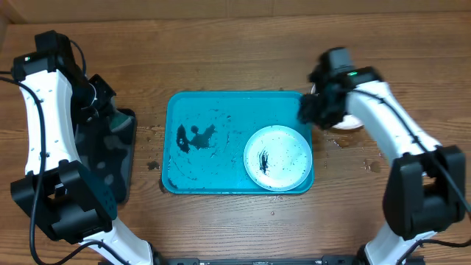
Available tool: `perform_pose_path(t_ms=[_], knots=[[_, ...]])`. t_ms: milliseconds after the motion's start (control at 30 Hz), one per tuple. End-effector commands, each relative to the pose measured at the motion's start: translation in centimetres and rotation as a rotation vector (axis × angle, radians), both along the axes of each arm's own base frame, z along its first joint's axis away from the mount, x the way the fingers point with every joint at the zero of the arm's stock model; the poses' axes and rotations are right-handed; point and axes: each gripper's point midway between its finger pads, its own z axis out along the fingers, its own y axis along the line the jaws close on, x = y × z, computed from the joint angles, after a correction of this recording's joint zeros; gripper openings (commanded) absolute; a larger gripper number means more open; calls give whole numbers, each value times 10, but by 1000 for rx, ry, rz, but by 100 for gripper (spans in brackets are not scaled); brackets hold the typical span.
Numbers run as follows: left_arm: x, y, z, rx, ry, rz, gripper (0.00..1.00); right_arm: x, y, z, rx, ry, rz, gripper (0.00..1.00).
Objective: Clean dirty plates on tray and stack at the side
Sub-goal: 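Move the right gripper to grip the rim of the last white plate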
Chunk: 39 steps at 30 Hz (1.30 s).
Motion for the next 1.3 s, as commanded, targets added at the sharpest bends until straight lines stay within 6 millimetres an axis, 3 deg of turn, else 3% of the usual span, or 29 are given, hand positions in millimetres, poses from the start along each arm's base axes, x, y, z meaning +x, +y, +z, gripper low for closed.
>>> perform_pose_path(t_ms=[0, 333, 567, 900, 1033, 1267], knots=[[1, -8, -2, -10, 3, -32, 4, -6, 0, -11, -121, -27, 64, 54], [5, -8, -2, -6, -11, -34, 4, -16, -2, -36, -212, -58, 207, 57], [5, -8, -2, -6, -11, -34, 4, -30, 19, -39, -87, -14, 260, 51], [5, -8, -2, -5, -12, -34, 4, -39, 10, -53, -119, 4, 255, 51], [5, -8, -2, -6, -11, -34, 4, -50, 6, -55, -130, 53, 244, 47], [5, -8, -2, -6, -12, -35, 4, -74, -2, -56, -140, 181, 80, 47]])
